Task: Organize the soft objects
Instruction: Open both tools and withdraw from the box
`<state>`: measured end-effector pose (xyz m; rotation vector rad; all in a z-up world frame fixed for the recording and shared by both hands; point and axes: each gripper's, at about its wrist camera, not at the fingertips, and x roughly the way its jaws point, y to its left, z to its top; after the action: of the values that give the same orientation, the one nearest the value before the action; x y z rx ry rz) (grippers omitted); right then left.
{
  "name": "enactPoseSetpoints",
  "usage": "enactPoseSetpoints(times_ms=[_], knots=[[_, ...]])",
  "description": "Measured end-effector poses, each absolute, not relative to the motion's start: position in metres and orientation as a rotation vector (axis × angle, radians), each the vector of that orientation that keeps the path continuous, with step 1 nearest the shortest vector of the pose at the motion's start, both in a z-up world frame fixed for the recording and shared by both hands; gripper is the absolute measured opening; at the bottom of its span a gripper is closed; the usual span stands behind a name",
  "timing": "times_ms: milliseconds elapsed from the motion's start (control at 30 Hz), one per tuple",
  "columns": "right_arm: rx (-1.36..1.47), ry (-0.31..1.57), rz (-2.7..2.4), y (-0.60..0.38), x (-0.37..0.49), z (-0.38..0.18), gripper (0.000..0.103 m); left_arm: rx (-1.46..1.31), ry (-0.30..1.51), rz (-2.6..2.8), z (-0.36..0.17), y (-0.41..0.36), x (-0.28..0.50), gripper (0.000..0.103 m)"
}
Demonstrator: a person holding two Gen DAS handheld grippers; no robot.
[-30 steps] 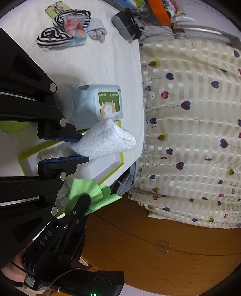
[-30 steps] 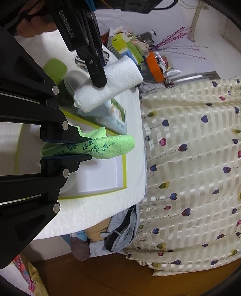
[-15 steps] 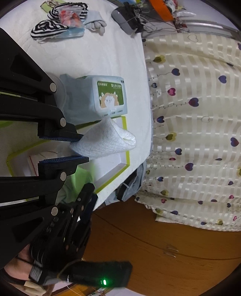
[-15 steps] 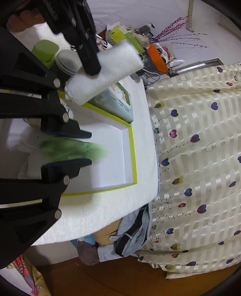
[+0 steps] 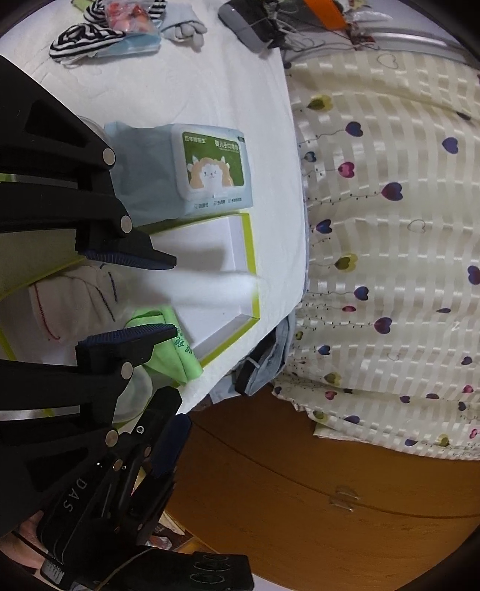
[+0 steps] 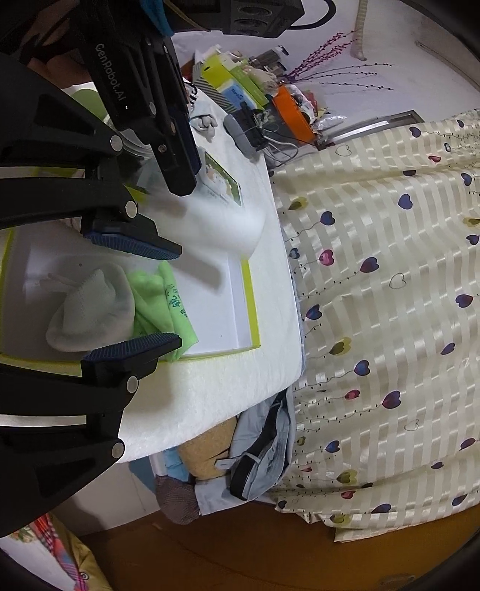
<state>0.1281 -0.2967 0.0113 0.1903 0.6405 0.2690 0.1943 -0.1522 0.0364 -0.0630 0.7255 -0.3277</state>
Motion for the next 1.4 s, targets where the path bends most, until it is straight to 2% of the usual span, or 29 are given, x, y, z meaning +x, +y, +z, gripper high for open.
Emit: enactPoseSetpoints(times_ms=[300, 800, 1200, 1400], knots=[[0.139, 0.667, 0.330, -0.279, 0.108, 0.006, 0.043, -0.090, 0.714, -0.323, 0.045, -0.138, 0.176, 0.029], [-0.043, 0.861, 0.384, -0.243, 0.091, -0.034, 0.043, -0.135, 0.661, -0.276, 0.061, -0.095, 0.128, 0.029], [-0.076, 0.899, 0.395, -0.244, 0.064, -0.031, 0.043, -0.151, 0.645, -0.263, 0.065, -0.080, 0.109, 0.029], [-0.047, 0.823, 0.363, -0.242, 0.048, -0.010, 0.043, -0.157, 0.647, -0.255, 0.062, -0.073, 0.097, 0.029]])
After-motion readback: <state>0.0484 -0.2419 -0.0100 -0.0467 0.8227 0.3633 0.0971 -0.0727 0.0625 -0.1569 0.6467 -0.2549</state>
